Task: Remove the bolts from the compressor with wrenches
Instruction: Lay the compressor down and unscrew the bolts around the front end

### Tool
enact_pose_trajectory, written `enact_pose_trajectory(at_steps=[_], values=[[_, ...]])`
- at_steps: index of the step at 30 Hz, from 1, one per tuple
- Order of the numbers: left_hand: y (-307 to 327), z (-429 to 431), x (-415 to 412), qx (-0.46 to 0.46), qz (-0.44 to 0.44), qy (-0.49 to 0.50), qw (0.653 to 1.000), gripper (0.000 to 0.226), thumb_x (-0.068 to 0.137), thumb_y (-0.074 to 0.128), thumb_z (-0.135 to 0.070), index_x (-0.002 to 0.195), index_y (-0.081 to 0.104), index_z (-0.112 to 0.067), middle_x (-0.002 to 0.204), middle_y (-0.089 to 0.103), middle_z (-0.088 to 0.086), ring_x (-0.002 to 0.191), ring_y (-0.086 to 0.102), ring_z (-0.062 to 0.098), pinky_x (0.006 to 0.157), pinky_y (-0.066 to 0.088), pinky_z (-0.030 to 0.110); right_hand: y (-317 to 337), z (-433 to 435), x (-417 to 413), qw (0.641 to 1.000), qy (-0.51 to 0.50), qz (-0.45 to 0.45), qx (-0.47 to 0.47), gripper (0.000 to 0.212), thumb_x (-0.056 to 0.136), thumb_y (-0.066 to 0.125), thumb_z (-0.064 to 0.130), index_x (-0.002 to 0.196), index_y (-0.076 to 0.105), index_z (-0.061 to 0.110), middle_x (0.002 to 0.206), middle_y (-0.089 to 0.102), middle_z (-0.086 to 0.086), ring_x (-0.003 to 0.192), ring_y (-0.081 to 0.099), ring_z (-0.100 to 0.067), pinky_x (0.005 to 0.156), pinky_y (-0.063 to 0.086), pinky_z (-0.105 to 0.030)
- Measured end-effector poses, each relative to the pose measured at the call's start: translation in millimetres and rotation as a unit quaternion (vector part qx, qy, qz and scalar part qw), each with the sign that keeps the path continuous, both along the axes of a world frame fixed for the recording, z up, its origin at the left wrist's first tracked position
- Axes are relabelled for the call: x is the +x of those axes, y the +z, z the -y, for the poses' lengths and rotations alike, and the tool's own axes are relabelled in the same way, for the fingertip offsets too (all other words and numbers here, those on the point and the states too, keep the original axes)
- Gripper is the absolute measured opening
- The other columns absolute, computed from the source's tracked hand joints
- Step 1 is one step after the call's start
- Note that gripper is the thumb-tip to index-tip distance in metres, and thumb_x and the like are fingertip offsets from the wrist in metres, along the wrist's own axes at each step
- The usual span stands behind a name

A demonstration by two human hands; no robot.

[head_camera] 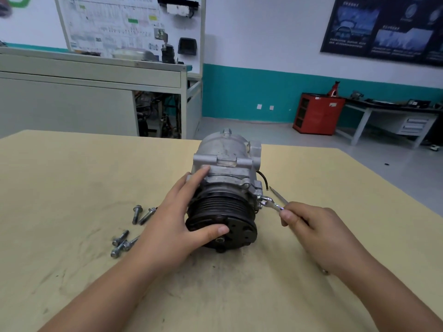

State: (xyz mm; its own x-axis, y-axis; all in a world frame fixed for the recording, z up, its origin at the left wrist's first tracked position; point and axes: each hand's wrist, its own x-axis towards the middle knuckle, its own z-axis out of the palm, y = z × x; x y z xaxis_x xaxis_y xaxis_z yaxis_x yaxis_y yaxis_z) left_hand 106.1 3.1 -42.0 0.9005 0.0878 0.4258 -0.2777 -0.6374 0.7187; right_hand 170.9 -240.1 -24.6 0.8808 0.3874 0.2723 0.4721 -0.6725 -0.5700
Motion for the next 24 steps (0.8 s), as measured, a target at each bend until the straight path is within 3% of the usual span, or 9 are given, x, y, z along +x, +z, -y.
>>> enact_pose_trajectory(at_steps=[3,12,19,22,24], values=[[-0.7,0.7,-0.4,-0.009,-0.004,0.002,1.000,0.091,0.052,0.062,-0.075,0.129,0.014,-0.072,0.151,0.025,-0.018,0.138,0.028,0.001,0.108,0.038,0.043,5.1,0.9,6.3,0.999,0.002,0.002,-0.033,0.029,0.091,0.042,0.041,0.068,0.053,0.026,0.049,0.041,0.010,0.044,0.032,-0.009,0.047,0.027,-0.027],[2.3,4.9,-2.0,-0.053,0.002,0.001,0.999,0.088,0.052,0.074,-0.059,0.123,0.023,-0.075,0.145,0.031,-0.021,0.135,0.030,-0.002,0.108,0.038,0.033,15.4,-5.8,12.2,0.995,-0.014,0.029,-0.093,0.030,0.096,0.043,0.035,0.070,0.052,0.023,0.051,0.042,0.005,0.053,0.040,-0.012,0.053,0.030,-0.031],[2.3,4.0,-2.6,-0.047,0.002,0.003,0.999,0.087,0.049,0.073,-0.065,0.122,0.025,-0.075,0.143,0.032,-0.023,0.132,0.033,-0.003,0.107,0.039,0.036,38.0,-16.3,8.7,0.940,-0.042,0.150,-0.304,0.038,0.096,0.022,0.050,0.079,0.045,0.025,0.062,0.043,0.007,0.072,0.052,-0.022,0.049,0.024,-0.029],[2.6,4.0,-2.3,-0.062,0.000,-0.004,0.998,0.087,0.049,0.075,-0.070,0.122,0.028,-0.074,0.142,0.034,-0.023,0.128,0.036,-0.006,0.102,0.042,0.028,43.1,-18.8,6.8,0.932,-0.039,0.130,-0.335,0.038,0.097,0.021,0.050,0.080,0.045,0.026,0.064,0.042,0.007,0.071,0.049,-0.021,0.047,0.022,-0.026],[2.4,3.8,-2.4,-0.072,0.000,-0.008,0.997,0.087,0.044,0.067,-0.070,0.121,0.029,-0.074,0.139,0.034,-0.025,0.123,0.036,-0.014,0.095,0.041,0.015,47.2,-20.3,3.3,0.925,-0.039,0.120,-0.358,0.038,0.097,0.020,0.051,0.080,0.044,0.027,0.064,0.041,0.007,0.068,0.046,-0.019,0.047,0.022,-0.026]])
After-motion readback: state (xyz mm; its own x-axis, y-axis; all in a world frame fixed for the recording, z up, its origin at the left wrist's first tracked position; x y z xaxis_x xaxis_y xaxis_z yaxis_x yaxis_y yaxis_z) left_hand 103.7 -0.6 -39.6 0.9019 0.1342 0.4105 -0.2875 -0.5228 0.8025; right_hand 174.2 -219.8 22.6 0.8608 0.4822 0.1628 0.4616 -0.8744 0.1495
